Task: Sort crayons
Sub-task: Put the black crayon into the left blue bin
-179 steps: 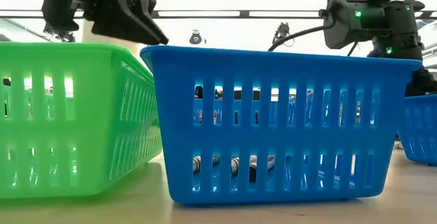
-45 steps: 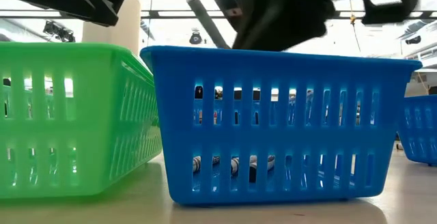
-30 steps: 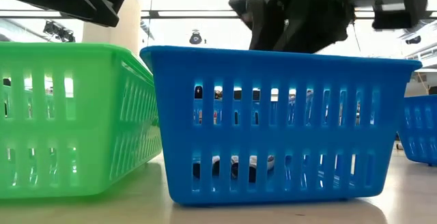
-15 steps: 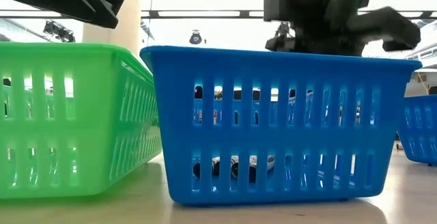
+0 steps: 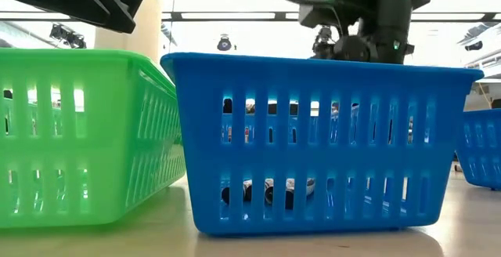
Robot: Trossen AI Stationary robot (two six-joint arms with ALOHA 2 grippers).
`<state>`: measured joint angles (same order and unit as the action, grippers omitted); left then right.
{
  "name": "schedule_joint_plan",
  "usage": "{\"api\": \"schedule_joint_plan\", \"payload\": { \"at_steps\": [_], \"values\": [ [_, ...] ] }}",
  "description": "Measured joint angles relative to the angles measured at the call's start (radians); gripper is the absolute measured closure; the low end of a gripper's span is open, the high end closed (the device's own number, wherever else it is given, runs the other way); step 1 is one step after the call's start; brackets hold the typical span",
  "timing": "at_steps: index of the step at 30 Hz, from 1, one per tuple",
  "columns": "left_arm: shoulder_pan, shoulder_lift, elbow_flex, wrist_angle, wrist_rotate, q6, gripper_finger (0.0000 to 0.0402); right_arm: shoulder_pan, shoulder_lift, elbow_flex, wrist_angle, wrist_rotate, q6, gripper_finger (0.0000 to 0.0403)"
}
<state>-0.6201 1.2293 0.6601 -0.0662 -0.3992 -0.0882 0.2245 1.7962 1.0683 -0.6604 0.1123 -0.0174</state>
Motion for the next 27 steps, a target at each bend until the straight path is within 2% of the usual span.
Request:
{"api": "schedule_joint_plan", "payload": {
  "at_steps": [5, 14, 23, 27],
  "values": [
    [0.000, 0.000, 0.000, 0.000, 0.000, -0.002, 0.0255, -0.018, -0.001, -0.049, 0.060, -0.034, 0.000, 0.0297],
    [0.000, 0.000, 0.000, -0.006, 0.000, -0.003, 0.0255, -0.018, -0.003, -0.061, 0.083, -0.040, -0.010, 0.0355],
    [0.000, 0.000, 0.000, -0.014, -0.001, -0.007, 0.0255, -0.015, -0.003, 0.053, 0.009, -0.020, 0.009, 0.0364],
    [0.000, 0.000, 0.000, -0.014, -0.001, -0.007, 0.0255, 0.002, -0.003, 0.129, 0.033, -0.043, 0.011, 0.0364]
  ]
}}
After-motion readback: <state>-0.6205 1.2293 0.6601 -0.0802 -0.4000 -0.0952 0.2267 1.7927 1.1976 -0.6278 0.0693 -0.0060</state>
